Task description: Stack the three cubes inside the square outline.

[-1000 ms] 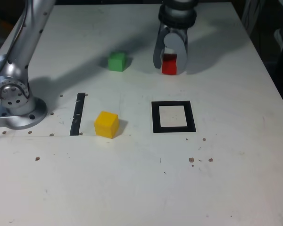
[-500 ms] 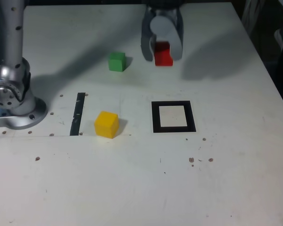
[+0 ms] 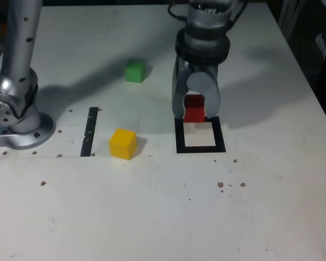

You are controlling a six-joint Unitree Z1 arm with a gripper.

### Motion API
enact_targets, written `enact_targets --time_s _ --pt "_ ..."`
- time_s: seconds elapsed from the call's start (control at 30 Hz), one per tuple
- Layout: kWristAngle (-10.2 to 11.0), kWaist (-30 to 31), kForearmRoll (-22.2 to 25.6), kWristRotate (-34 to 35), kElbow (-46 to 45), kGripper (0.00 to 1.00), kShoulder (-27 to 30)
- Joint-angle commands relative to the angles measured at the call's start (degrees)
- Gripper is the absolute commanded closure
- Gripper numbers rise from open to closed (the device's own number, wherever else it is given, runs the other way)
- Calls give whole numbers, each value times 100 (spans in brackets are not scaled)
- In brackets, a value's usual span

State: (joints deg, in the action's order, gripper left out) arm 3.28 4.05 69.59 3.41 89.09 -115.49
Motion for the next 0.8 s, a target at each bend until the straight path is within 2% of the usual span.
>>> enact_targets --time_s 0.0,0.3,0.63,0.7,0.77 --pt "-16 8 -82 33 -40 84 -68" --pt "-70 32 -292 28 -91 83 -339" --pt "-94 151 -451 79 -230 83 -295" --pt "-74 151 -524 92 -271 80 -298" --pt "-62 145 -559 85 -281 68 -297"
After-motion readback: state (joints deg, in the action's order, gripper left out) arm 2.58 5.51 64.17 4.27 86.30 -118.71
